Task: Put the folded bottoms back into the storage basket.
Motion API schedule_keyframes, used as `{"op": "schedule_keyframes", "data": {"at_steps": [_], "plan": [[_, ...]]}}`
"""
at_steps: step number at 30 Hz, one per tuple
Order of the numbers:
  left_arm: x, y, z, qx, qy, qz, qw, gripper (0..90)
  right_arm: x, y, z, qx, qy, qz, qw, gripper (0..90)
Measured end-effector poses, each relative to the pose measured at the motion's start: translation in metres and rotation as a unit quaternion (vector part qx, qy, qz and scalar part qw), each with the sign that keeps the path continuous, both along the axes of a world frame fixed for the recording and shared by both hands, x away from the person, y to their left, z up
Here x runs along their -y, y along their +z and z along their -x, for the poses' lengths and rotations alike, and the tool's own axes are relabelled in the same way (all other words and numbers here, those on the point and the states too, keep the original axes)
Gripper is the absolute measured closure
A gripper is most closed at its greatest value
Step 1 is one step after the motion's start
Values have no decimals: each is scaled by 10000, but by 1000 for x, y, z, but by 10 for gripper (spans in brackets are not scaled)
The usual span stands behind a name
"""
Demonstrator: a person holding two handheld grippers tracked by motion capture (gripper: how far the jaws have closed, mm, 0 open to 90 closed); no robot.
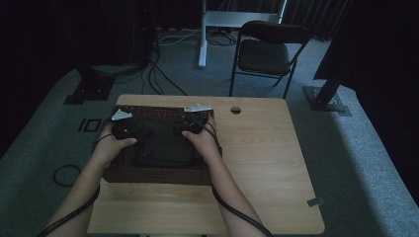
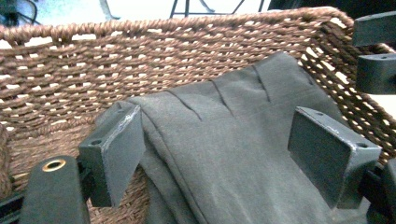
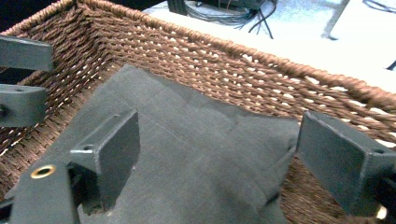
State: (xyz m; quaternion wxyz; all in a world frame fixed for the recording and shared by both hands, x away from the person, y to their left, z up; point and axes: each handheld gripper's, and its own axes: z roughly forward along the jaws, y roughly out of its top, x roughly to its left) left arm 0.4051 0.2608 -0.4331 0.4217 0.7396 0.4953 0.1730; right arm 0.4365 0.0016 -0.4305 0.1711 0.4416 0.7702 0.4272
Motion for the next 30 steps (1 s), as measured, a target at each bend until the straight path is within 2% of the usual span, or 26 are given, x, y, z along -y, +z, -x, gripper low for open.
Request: {"op": "schedule_keyframes", "data": {"at_steps": [4, 10, 17, 21, 25, 27, 30], "plan": [[0, 8, 6, 61, 43, 66, 10000, 192, 5, 6, 4, 203, 61, 95, 9997, 117], [-2, 16, 14, 95, 52, 63, 9999, 192, 13, 17, 11, 305, 78, 72, 9995, 117], [-2, 21, 25, 143, -57, 82, 9998, 192, 28, 26, 17, 316, 121, 63, 9994, 125], [0, 23, 30, 163, -108, 104, 9998, 192, 37, 28, 19, 353, 74, 140, 9993, 137], [0, 26, 34, 183, -88, 204, 9996, 193, 45, 29, 22, 401, 67, 154, 9991, 136], [2, 28, 40, 255, -79, 330, 9991, 192, 54, 30, 25, 388, 7, 192, 9991, 135], [3, 30, 45, 278, -106, 264, 9992, 192, 63, 29, 27, 387, -94, 154, 9991, 136]]}}
